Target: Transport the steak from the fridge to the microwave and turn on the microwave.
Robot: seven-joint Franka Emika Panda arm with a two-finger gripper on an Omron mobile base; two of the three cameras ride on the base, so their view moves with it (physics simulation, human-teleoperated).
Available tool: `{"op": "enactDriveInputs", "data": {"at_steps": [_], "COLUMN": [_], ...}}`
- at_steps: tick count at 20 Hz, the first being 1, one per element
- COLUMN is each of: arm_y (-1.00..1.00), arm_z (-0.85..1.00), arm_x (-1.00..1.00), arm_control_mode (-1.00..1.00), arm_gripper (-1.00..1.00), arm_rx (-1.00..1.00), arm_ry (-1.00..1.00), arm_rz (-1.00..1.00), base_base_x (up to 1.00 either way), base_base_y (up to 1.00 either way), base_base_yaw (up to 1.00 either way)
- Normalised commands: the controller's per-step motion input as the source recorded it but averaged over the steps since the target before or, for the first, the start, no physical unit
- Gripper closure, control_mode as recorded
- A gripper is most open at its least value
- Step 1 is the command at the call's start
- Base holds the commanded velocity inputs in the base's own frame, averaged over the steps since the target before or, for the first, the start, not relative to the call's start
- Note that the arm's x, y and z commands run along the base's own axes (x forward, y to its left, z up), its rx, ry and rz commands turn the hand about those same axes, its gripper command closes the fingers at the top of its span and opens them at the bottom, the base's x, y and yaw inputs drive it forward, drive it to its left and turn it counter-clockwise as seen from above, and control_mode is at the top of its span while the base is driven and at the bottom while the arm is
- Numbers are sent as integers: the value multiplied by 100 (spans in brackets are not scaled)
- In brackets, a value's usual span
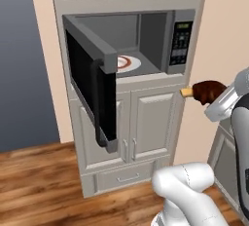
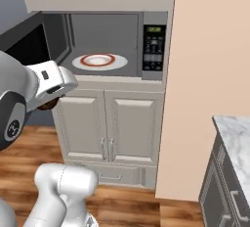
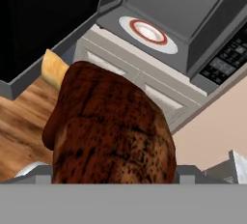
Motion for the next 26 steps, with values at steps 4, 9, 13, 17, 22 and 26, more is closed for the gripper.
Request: {"op": "enactDriveInputs", "data": {"at_steps": [4,9,13,17,22,26], "arm_y": [0,0,0,0,0,0], "arm_z": [0,0,0,0,0,0], "arm_x": [0,0,0,0,0,0], "arm_control_mode": [100,100,100,100,100,100], "arm_gripper": [100,100,100,100,100,100], "arm_rx": [0,0,0,0,0,0], "arm_ry": [0,0,0,0,0,0], "arm_rz": [0,0,0,0,0,0], "base_base_x": [54,39,16,0,17,52], "base_base_y": [0,0,0,1,0,0], "base_base_yaw": [4,4,11,22,18,4]}}
